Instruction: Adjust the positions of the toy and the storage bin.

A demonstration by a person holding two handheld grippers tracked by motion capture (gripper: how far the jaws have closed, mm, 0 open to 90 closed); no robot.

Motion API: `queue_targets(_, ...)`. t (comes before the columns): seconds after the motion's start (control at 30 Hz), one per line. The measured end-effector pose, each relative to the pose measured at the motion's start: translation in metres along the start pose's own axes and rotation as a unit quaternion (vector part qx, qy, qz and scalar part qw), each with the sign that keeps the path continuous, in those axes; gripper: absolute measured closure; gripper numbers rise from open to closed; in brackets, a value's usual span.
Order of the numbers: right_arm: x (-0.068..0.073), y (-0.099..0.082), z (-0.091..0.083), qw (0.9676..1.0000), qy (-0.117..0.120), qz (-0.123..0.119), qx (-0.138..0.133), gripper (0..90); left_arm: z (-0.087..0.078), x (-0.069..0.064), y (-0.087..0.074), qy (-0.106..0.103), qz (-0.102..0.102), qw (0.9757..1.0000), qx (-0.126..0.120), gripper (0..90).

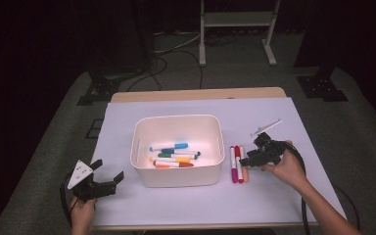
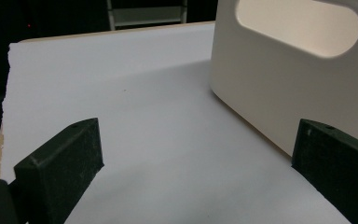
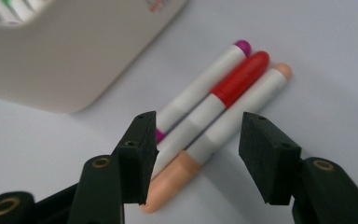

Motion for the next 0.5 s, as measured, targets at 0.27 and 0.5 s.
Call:
queue_targets(0.27, -0.007, -0.008, 0.019, 0.9991, -0.038, 0.013, 0.017, 48.1, 0.0, 0.0, 0.0, -0.001, -0.001, 1.0, -0.001, 0.6)
queue_targets(0.5, -0.013, -0.013, 0.022, 0.9972, -0.068, 0.019, 0.024, 52.6, 0.0, 0.0, 0.0, -0.001, 0.0, 1.0, -0.001, 0.6)
Point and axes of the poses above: each handheld gripper's, and its own axes: z roughly forward along the jaws, y roughly out of its top, x roughly to its left, the point moved 2 cm from there along z, roughly forward along the jaws, and after that the axes turned 7 degrees about -z, right-handed, at the moved point
